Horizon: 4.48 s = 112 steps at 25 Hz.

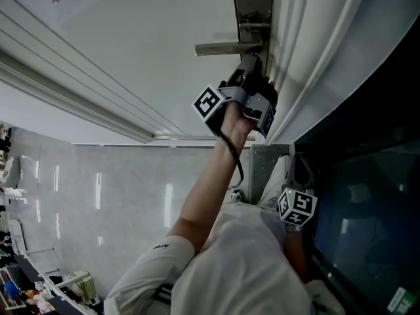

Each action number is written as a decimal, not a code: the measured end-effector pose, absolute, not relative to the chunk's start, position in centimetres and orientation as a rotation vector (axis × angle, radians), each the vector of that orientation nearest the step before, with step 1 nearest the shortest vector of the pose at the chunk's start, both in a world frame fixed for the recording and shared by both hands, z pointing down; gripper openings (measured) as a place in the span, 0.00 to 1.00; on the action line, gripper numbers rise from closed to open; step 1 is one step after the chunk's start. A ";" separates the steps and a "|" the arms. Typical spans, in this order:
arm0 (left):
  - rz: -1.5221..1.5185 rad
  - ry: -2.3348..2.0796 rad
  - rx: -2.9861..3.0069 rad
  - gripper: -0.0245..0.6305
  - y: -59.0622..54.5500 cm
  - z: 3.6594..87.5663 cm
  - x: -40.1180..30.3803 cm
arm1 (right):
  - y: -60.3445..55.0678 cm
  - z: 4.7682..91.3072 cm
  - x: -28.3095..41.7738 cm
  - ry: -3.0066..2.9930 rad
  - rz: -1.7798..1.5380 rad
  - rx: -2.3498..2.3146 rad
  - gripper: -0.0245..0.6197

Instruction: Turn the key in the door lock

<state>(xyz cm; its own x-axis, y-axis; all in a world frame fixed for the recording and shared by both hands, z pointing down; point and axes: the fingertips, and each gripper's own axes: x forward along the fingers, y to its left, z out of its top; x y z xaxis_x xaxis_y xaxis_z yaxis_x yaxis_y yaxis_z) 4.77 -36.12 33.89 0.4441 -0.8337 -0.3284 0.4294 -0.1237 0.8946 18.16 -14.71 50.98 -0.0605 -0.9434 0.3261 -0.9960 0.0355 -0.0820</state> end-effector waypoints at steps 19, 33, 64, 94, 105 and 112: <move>-0.944 -0.590 1.531 0.10 -36.5 33.6 4.5 | -14.7 51.7 17.4 -2.129 0.442 1.989 0.04; -0.753 -0.720 1.803 0.13 -36.4 32.7 4.8 | -13.9 51.9 16.8 -2.135 0.441 1.976 0.04; -0.840 -0.581 1.668 0.13 -36.3 33.1 4.7 | -14.1 52.4 16.7 -2.134 0.459 1.960 0.04; -0.669 -0.527 1.846 0.14 -35.6 32.8 5.2 | -14.2 52.7 15.9 -2.150 0.459 1.939 0.04; -0.447 -0.723 2.138 0.16 -35.4 32.2 5.5 | -13.6 53.2 16.4 -2.118 0.478 1.965 0.04; -0.416 -0.710 2.147 0.16 -35.4 32.3 5.7 | -13.6 53.2 16.4 -2.111 0.471 1.965 0.04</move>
